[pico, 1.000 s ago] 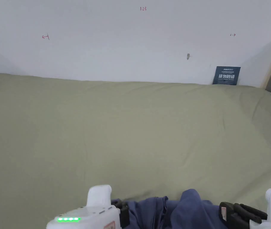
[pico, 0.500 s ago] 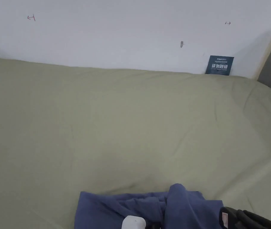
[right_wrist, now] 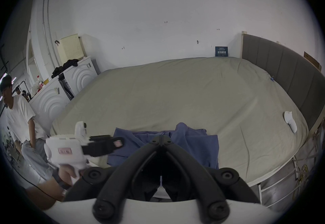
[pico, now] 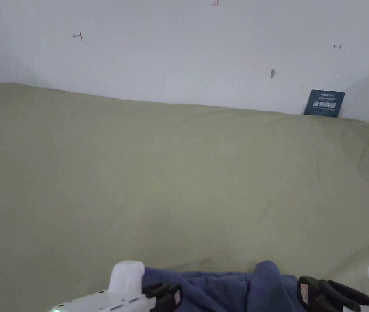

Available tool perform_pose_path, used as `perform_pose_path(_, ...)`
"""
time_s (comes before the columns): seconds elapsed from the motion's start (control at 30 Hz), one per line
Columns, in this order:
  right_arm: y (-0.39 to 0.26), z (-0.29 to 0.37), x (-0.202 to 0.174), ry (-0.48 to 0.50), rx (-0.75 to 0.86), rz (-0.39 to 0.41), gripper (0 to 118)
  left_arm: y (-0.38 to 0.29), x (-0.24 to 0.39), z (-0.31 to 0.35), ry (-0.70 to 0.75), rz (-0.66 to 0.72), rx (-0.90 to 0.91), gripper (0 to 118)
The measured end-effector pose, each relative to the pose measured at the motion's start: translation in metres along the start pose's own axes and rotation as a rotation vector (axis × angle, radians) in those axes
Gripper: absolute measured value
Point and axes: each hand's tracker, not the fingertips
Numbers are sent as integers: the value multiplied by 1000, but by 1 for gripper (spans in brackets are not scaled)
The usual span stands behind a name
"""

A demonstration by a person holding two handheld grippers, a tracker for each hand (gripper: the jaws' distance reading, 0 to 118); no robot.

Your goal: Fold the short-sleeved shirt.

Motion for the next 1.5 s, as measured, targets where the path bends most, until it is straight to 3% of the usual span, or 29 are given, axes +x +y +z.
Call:
perform_pose_path(0.13,4,-3,-2,18,10,-4,2,2,-36,39,-20,208,-121,3)
perform_pose_path(0.17,5,-4,-2,20,12,-8,2,0,-40,43,-7,218,-119,31)
perform_pose_path(0.23,6,-3,-2,27,10,-9,2,-3,-45,47,47,198,-143,101)
perform_pose_path(0.27,7,-2,-3,27,10,-6,2,-4,-45,46,59,196,-162,118)
perform_pose_path(0.47,8,1,-3,30,16,-1,2,-12,-33,14,-64,362,-163,117)
perform_pose_path(0.53,7,2,-3,28,16,-7,2,-13,-29,-1,-98,339,-105,117)
perform_pose_path(0.63,5,2,-3,24,7,-10,2,-11,-13,-13,-175,488,-91,116)
perform_pose_path(0.67,3,2,-3,23,5,-9,2,-10,-7,-15,-226,550,-80,106)
perform_pose_path(0.7,2,3,-3,22,3,-7,2,-10,-6,-15,-210,577,-84,82)
perform_pose_path(0.73,1,3,-3,21,1,-6,2,-12,-7,-17,-151,574,-85,38)
perform_pose_path(0.77,0,4,-3,21,-1,-5,2,-16,-13,-17,-88,532,-95,11)
perform_pose_path(0.9,-2,5,-1,16,-6,-17,2,-11,-18,-4,-104,604,-89,11)
perform_pose_path(1.0,0,5,-2,12,7,-20,2,5,-30,12,-57,580,-63,11)
perform_pose_path(1.3,10,-11,-15,44,3,1,2,79,-63,91,153,391,100,11)
perform_pose_path(1.5,9,-21,-24,64,-9,8,2,127,-59,145,401,222,241,11)
